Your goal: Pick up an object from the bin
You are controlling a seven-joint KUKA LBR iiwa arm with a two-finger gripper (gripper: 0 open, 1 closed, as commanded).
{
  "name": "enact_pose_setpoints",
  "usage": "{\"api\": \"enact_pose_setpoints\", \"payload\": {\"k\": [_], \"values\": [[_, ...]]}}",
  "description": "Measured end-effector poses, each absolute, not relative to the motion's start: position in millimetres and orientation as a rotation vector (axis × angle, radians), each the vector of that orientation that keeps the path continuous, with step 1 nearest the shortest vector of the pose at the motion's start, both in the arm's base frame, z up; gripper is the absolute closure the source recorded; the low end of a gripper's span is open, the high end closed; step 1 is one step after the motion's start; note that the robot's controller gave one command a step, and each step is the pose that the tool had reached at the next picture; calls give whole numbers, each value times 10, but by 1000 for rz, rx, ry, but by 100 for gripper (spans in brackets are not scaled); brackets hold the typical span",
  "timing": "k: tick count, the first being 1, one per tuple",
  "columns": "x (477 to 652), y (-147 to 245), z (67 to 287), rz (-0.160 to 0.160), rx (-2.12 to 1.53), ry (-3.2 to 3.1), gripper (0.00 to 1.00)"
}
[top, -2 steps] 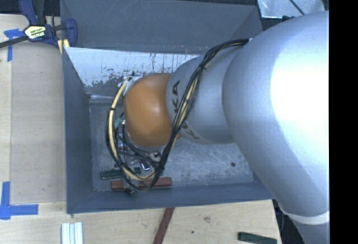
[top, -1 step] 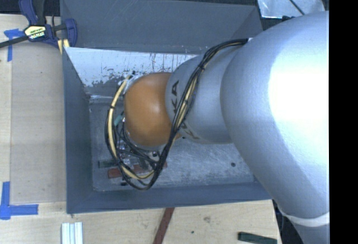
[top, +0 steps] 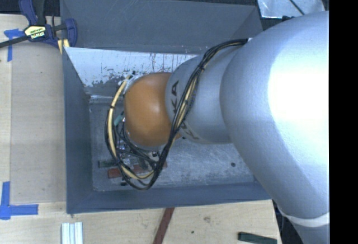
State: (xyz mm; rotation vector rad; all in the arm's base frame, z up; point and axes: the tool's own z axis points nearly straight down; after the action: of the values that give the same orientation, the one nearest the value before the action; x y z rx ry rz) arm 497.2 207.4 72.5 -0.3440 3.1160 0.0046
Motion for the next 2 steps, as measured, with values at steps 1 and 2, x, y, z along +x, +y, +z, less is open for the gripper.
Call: {"api": "enact_pose_setpoints", "payload": {"k": [1,2], "values": [[4970,2074,738,5,-338,3117,100],[4968,2072,800,3,-341,3119,100]]}}
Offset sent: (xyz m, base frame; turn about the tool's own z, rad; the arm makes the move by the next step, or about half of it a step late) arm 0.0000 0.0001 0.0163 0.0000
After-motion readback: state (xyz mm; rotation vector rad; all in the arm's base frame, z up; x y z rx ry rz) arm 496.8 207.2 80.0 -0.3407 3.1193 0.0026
